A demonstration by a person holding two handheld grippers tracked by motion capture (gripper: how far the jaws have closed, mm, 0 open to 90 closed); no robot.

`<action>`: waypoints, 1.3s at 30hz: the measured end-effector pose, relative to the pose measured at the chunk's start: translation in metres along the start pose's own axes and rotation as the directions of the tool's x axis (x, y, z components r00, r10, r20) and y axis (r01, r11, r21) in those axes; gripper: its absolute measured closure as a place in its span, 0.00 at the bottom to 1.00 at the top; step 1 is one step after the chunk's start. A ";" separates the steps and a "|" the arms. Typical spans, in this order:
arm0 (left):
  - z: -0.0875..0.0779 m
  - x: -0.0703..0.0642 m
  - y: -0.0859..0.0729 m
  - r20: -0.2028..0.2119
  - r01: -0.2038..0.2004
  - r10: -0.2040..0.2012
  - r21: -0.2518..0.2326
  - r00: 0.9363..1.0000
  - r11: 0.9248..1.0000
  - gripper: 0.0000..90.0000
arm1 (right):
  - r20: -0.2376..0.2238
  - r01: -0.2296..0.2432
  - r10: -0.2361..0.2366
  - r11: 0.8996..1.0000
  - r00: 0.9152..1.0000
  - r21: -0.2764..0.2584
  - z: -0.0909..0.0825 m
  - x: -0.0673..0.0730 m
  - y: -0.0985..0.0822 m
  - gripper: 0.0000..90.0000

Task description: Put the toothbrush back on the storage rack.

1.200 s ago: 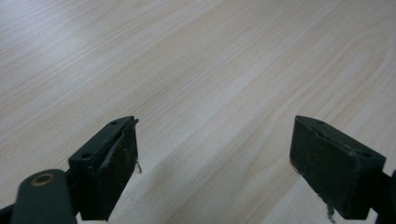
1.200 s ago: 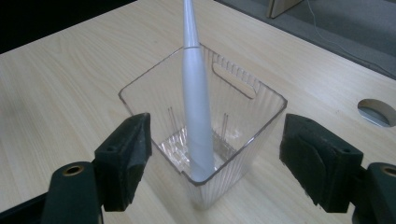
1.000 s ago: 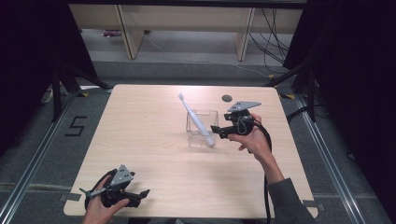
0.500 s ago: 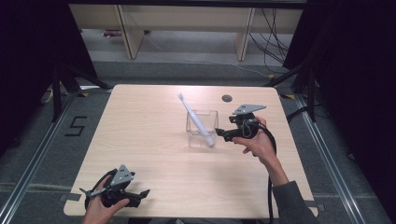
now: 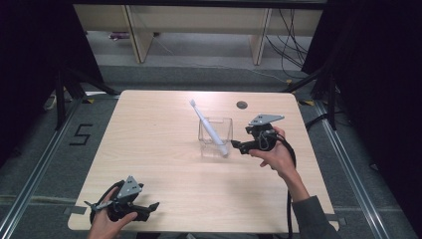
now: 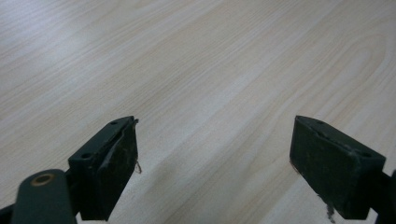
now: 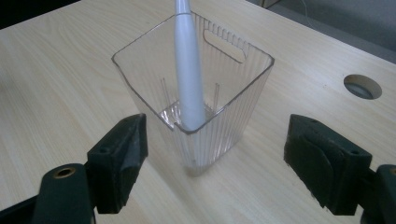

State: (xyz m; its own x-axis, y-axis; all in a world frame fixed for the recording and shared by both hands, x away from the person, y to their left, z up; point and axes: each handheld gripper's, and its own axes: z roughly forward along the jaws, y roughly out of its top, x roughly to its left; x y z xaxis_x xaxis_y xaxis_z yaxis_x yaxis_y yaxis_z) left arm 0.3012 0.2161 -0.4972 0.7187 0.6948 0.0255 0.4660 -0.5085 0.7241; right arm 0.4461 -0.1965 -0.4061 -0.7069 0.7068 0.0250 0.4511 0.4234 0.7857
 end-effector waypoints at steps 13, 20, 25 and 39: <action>0.000 -0.001 0.000 -0.006 0.002 -0.002 -0.010 1.000 1.000 0.17 | -0.005 0.013 -0.013 1.000 1.000 0.012 -0.003 0.004 -0.007 0.24; 0.000 0.000 0.000 -0.003 0.002 -0.002 -0.003 1.000 1.000 0.17 | -0.003 0.034 -0.034 0.999 0.999 0.012 -0.004 0.006 -0.012 0.24; 0.000 0.000 0.000 -0.009 0.004 -0.004 -0.011 1.000 1.000 0.17 | 0.009 0.010 -0.011 0.999 1.000 0.032 -0.006 0.010 -0.018 0.24; 0.000 -0.001 0.000 -0.007 0.007 -0.007 -0.009 1.000 1.000 0.17 | 0.000 -0.007 0.007 0.997 1.000 0.077 -0.005 0.014 -0.035 0.24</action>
State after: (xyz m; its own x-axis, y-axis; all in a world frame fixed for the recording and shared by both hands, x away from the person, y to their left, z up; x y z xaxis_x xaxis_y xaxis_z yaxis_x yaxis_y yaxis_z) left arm 0.3007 0.2155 -0.4977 0.7115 0.7022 0.0250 0.4668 -0.4989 0.7302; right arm 0.4176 -0.2040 -0.4299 -0.7036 0.7100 0.0305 0.4968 0.4607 0.7355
